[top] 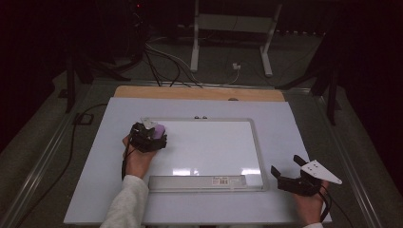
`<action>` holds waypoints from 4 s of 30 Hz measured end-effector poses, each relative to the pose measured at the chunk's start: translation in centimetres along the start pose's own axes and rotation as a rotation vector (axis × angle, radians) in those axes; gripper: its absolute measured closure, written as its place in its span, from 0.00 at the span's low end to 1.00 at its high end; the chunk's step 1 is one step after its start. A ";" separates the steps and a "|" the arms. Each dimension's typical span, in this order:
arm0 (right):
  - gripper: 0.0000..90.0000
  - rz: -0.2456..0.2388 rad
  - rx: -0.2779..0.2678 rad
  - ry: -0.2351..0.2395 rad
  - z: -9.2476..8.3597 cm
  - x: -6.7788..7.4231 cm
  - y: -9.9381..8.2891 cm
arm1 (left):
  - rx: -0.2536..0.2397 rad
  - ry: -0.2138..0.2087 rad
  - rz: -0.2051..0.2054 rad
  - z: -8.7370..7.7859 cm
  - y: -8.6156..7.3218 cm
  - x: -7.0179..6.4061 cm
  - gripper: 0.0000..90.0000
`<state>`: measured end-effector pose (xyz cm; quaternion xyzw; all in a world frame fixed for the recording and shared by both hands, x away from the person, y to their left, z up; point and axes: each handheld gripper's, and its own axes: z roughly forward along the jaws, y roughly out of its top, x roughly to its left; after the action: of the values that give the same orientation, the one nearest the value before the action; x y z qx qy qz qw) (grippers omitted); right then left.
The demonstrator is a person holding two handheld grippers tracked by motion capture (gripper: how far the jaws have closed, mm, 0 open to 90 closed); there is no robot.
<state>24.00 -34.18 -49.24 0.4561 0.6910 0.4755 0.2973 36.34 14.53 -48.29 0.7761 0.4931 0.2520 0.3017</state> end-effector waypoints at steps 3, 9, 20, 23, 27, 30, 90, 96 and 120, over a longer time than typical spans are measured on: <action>0.01 0.000 0.000 0.000 0.0 0.0 0.0 | 0.025 0.010 0.026 0.2 -0.3 -0.2 0.36; 0.01 0.000 -0.001 0.001 0.0 0.0 0.0 | 0.036 -0.009 0.003 0.6 -0.8 0.4 0.35; 0.01 0.002 0.002 0.002 0.0 0.0 0.0 | 0.045 -0.006 -0.033 0.6 -0.7 1.9 0.31; 0.01 0.001 0.003 0.003 0.0 0.0 0.0 | 0.046 -0.015 -0.061 0.5 -0.8 2.5 0.31; 0.01 -0.001 0.005 0.002 0.1 0.0 0.0 | 0.077 -0.009 -0.066 0.5 -1.4 2.8 0.33; 0.01 -0.002 0.005 0.004 0.1 0.0 0.0 | 0.083 -0.021 -0.081 0.6 -2.2 2.9 0.36; 0.01 0.003 -0.014 0.021 -0.1 0.4 0.2 | -0.352 -0.060 -0.079 -9.4 -3.6 4.3 0.01; 0.01 0.000 -0.021 0.031 -0.2 0.7 0.3 | -0.374 -0.054 -0.062 -10.4 -5.2 4.3 0.01; 0.01 0.021 -0.067 0.027 -0.6 0.6 0.8 | -0.401 -0.037 -0.070 -11.6 -9.9 4.5 0.01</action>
<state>23.51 -33.74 -48.31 0.4468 0.6738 0.5074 0.2981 24.07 24.51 -46.95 0.6874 0.4542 0.3202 0.4676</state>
